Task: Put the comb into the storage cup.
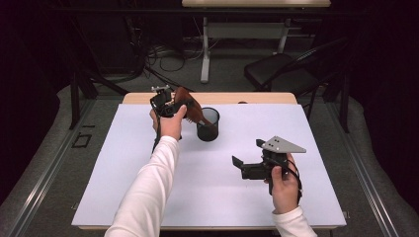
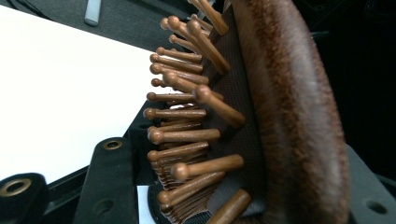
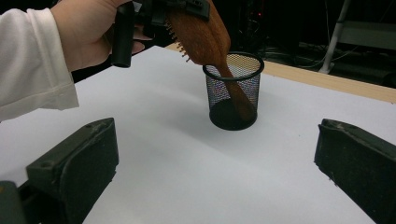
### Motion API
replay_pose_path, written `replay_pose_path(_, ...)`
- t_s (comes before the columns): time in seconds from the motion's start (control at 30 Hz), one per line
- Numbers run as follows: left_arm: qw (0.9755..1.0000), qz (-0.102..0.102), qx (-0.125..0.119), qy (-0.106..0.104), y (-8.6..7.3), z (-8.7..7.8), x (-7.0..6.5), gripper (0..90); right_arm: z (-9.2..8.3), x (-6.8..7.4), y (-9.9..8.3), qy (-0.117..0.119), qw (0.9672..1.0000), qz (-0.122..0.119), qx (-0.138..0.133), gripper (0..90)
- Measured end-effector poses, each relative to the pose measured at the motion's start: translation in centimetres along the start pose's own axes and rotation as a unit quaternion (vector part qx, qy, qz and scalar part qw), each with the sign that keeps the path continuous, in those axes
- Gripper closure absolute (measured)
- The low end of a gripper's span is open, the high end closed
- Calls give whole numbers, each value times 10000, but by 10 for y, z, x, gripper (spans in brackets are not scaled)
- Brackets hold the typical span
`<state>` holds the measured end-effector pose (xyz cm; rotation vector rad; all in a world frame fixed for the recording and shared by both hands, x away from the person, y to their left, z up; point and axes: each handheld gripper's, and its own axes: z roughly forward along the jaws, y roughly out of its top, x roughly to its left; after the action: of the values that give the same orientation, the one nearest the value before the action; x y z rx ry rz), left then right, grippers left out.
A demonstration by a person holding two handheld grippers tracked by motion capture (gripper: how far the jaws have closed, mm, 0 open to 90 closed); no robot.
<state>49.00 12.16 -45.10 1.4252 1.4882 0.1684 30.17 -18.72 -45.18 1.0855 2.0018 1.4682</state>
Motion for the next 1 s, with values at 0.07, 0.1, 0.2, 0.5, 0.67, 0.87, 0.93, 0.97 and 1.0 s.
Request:
replay_pose_path(0.07, 10000, -27, -11, -13, 0, 0, 1, 468, 0, 0, 0, -2, 10000, 2, 5, 0)
replay_pose_path(0.1, 10000, -39, -5, -10, 0, -1, 1, 467, 0, 0, 0, 0, 10000, 7, -8, 0)
replay_pose_path(0.2, 10000, -54, -5, -44, -1, -1, 3, 465, 0, -1, 0, -8, 10000, -4, -12, 0)
replay_pose_path(0.5, 10000, 24, 2, -64, -2, 0, 0, 459, 0, 0, 0, -5, 10000, 4, 1, 0)
replay_pose_path(0.67, 10000, 64, -10, -47, -2, 0, 0, 451, 0, 0, 0, -1, 10000, -7, -6, 0)
replay_pose_path(0.87, 9999, 97, -36, -8, -2, 0, 0, 439, 0, 0, 0, -4, 10000, -4, -6, 0)
replay_pose_path(0.93, 9999, 119, -86, -17, -2, 0, 0, 425, 0, 0, 0, -6, 10000, -9, -3, 0)
replay_pose_path(0.97, 9998, 153, -120, -6, -2, 0, -1, 411, 1, 0, 0, -5, 10000, -9, -2, 0)
replay_pose_path(1.0, 9998, 162, -147, 7, -3, 0, -1, 405, 1, 0, 0, -3, 10000, -11, -1, 0)
